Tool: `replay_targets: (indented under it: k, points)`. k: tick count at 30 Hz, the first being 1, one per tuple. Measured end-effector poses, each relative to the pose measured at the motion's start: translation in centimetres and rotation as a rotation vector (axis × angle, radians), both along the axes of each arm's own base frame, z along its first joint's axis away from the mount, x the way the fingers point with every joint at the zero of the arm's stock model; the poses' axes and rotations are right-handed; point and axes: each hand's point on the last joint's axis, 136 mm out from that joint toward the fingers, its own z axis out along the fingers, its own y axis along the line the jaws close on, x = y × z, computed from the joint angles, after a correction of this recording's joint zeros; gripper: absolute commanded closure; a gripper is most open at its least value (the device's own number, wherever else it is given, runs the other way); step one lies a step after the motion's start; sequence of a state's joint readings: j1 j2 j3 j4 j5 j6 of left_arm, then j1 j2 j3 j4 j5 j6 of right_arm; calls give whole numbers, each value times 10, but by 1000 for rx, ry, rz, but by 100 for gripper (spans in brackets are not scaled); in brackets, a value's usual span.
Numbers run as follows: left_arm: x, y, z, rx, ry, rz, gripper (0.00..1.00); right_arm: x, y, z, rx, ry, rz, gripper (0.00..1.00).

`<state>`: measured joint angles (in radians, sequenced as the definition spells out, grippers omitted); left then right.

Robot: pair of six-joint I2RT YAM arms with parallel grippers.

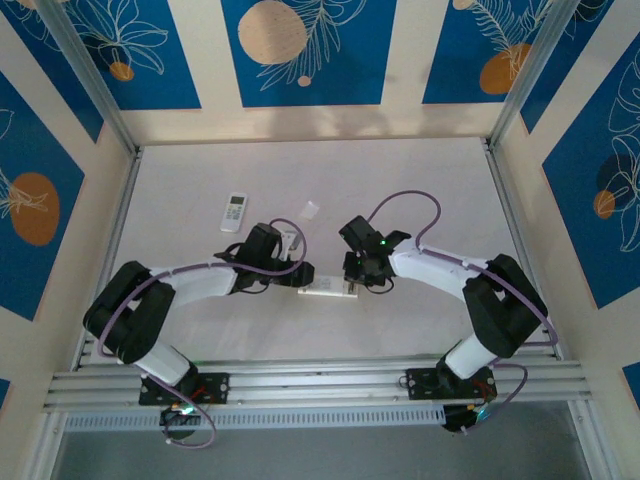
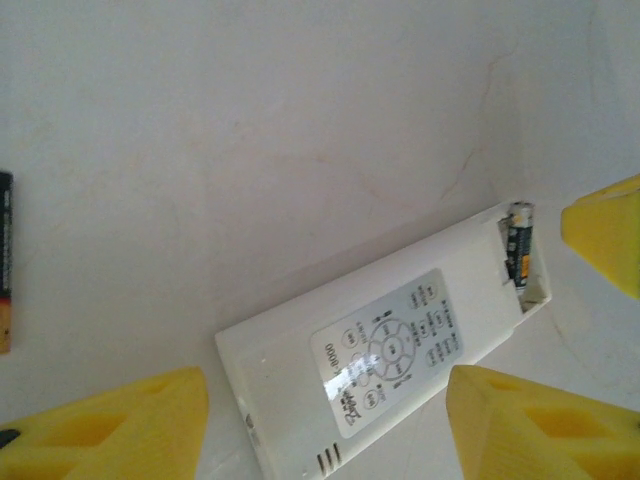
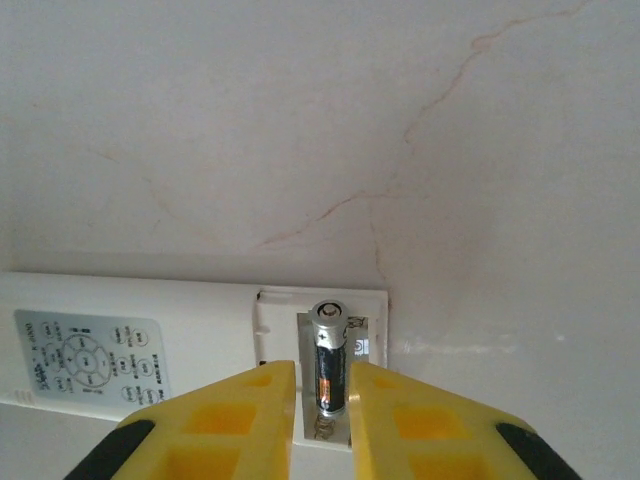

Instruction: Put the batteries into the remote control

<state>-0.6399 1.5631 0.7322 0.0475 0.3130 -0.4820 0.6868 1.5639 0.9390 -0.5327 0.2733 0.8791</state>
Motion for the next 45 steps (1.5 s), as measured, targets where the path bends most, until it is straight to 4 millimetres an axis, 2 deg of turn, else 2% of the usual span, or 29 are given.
replay_targets:
  k: [11,21,34,45]
  points:
    - [-7,2,-20,43,59,1,42,-1,-1,-16,-23,32,-5,84]
    - [-6,-1,-19,42,61,3,43,-2,8,-16,-11,21,4,90]
    - [-6,-1,-19,41,62,4,43,-6,8,-23,1,27,-49,95]
    - [-6,-2,-19,38,71,13,43,-8,11,-23,74,17,-126,95]
